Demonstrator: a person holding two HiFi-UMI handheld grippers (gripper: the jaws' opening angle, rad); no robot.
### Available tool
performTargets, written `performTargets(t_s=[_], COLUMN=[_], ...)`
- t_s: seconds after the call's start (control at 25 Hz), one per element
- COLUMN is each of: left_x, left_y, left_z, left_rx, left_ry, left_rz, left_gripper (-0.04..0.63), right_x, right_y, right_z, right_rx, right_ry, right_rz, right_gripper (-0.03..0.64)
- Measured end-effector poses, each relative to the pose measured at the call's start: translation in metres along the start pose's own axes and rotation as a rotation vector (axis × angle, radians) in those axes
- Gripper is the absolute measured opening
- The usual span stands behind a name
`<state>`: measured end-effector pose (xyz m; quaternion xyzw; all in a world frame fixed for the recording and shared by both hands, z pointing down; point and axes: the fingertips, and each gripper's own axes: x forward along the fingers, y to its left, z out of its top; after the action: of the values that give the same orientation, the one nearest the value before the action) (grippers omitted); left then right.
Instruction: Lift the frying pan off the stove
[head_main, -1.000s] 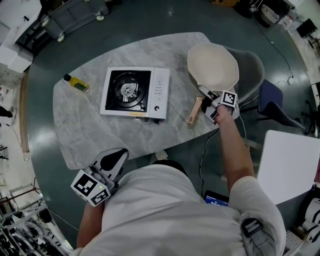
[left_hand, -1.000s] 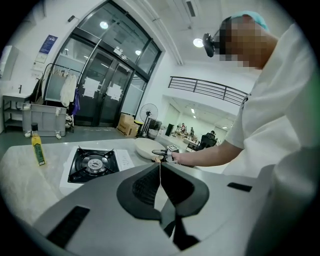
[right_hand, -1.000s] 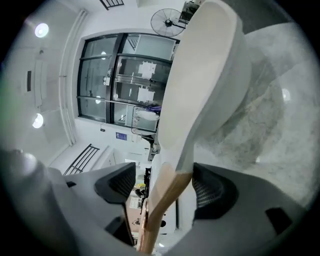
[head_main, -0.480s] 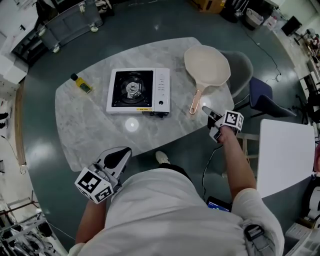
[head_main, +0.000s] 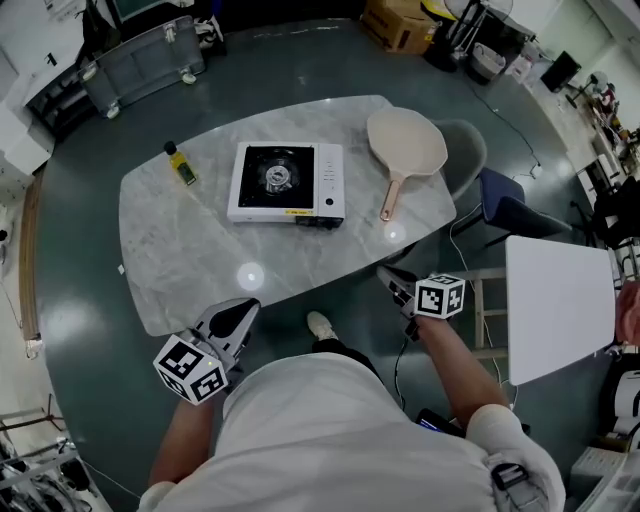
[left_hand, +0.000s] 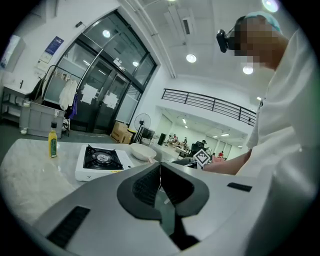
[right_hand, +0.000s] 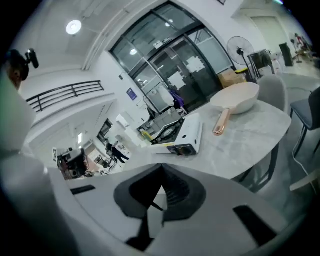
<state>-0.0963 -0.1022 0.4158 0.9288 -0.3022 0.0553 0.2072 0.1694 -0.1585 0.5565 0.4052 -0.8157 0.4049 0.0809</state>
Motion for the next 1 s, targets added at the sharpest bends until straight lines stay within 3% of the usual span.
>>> performTargets(t_s=[0.24, 0.56, 1.0], left_x=[-0.036, -0.071, -0.098], left_y=[-0.018, -0.033, -0.04], left_z=[-0.028, -0.056, -0.071], left_rx=[-0.004, -0.025, -0.011], left_ry=[0.02, 0.025, 0.029], left_rz=[-0.044, -0.06, -0.035], left_gripper=[0.02, 0.02, 0.02], right_x=[-0.011, -0.025, -0.021], right_y=[0.079, 0.141, 0.181], right_z=[-0.038, -0.092, -0.109], right_rx=[-0.178, -0.219, -0.267], right_ry=[0.024, 0.047, 0.069], right_rz=[0.01, 0.039, 0.085], right_gripper=[0.005, 0.005, 0.005])
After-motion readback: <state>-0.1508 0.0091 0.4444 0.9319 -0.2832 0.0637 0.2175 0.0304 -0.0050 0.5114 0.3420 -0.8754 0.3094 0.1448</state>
